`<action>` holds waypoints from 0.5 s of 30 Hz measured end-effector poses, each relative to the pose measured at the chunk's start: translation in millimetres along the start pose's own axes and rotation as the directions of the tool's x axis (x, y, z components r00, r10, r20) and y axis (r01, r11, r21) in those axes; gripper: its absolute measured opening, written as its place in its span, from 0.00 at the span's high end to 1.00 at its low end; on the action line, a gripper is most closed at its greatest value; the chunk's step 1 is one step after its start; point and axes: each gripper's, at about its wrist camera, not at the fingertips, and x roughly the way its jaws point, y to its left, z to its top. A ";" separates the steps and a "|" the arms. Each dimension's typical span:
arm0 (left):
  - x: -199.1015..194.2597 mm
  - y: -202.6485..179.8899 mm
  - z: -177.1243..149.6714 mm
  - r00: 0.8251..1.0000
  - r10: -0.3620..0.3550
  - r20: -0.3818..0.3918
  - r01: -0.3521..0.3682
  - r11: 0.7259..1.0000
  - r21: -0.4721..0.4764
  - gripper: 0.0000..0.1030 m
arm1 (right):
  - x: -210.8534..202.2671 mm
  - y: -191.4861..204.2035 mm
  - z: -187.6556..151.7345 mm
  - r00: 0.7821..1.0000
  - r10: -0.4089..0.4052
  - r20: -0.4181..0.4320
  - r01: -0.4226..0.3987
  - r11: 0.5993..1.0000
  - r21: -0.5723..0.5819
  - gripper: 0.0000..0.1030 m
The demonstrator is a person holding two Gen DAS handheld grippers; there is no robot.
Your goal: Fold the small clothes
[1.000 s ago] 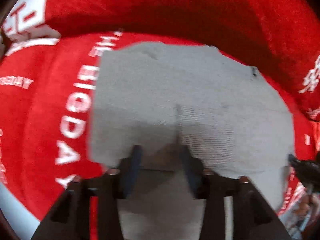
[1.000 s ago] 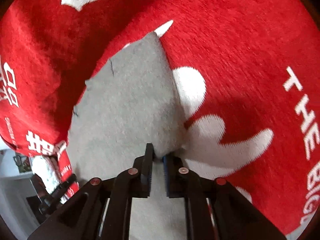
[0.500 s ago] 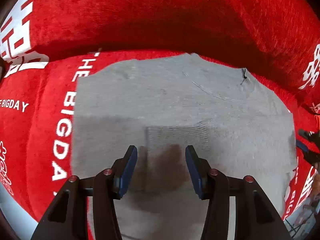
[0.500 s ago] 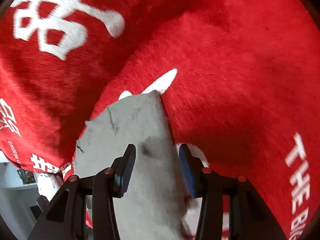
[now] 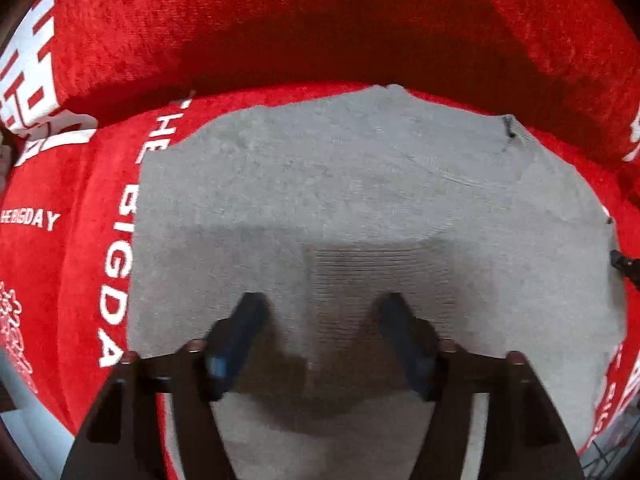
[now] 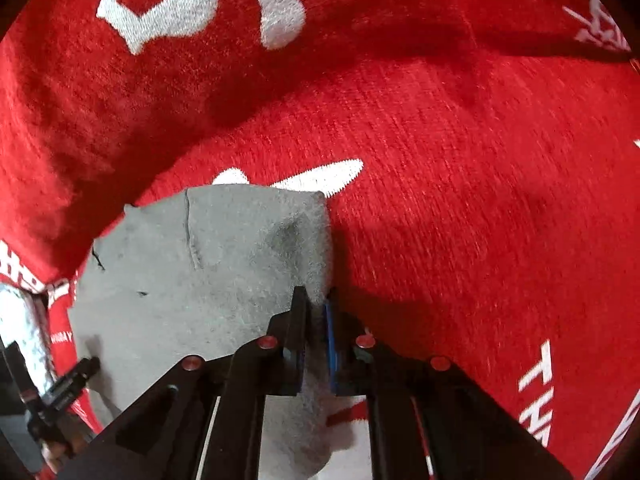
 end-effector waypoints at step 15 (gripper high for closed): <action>-9.4 7.4 -14.9 0.997 0.028 -0.066 -0.026 0.999 0.035 0.33 | -14.7 26.9 -71.0 0.994 -0.064 -0.093 0.049 0.986 -0.159 0.89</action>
